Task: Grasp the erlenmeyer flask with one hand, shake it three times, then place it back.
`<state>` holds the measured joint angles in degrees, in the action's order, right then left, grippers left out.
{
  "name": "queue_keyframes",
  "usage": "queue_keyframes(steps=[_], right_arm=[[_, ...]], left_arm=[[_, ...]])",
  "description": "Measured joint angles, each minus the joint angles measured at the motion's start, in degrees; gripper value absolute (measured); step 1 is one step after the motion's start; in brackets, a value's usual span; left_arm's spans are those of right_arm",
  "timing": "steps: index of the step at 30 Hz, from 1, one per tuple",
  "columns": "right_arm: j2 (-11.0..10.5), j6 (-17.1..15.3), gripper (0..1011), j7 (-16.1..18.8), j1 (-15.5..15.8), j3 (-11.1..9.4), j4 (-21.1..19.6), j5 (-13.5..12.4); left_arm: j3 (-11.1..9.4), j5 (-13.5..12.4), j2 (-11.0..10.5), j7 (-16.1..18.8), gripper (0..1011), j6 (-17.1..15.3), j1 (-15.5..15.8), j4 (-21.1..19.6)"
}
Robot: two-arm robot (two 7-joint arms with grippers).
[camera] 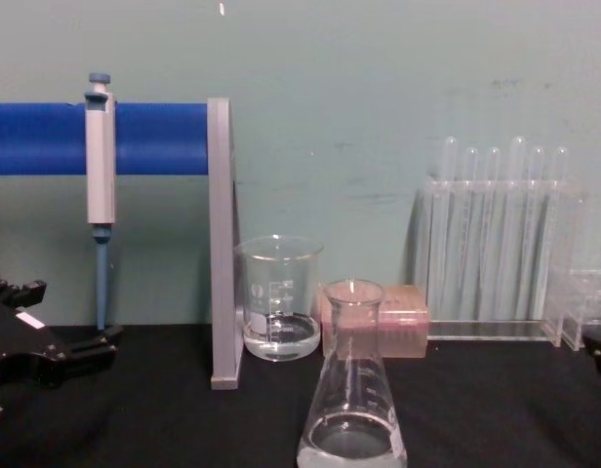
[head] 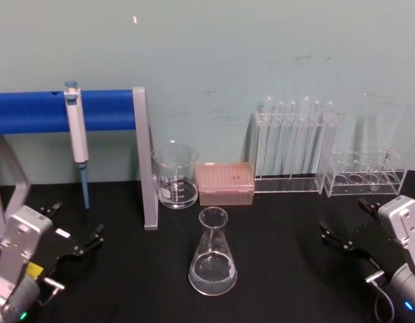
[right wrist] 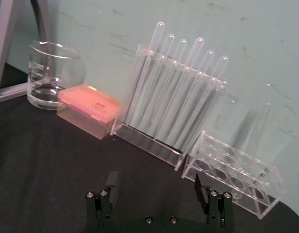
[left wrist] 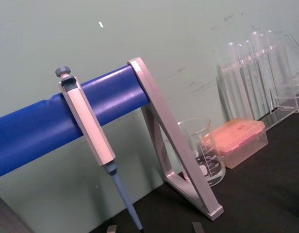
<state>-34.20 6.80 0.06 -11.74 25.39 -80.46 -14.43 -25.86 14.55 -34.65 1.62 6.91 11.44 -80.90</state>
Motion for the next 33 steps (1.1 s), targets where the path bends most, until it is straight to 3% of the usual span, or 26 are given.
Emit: queue_keyframes(steps=[5, 16, 33], right_arm=[[0.3, 0.1, 1003, 1.8, 0.3, -0.8, -0.3, -0.5], [0.6, -0.1, 1002, 8.6, 2.5, -2.4, -3.4, -5.0], [3.3, 1.1, 1002, 21.7, 0.6, -0.9, -2.5, -8.7]], left_arm=[[0.0, 0.0, 0.0, 0.0, 1001, 0.0, 0.0, 0.0], [0.0, 0.0, 0.0, 0.0, 1001, 0.0, 0.0, 0.0], [0.0, 0.0, 0.0, 0.0, 1001, 0.0, 0.0, 0.0]])
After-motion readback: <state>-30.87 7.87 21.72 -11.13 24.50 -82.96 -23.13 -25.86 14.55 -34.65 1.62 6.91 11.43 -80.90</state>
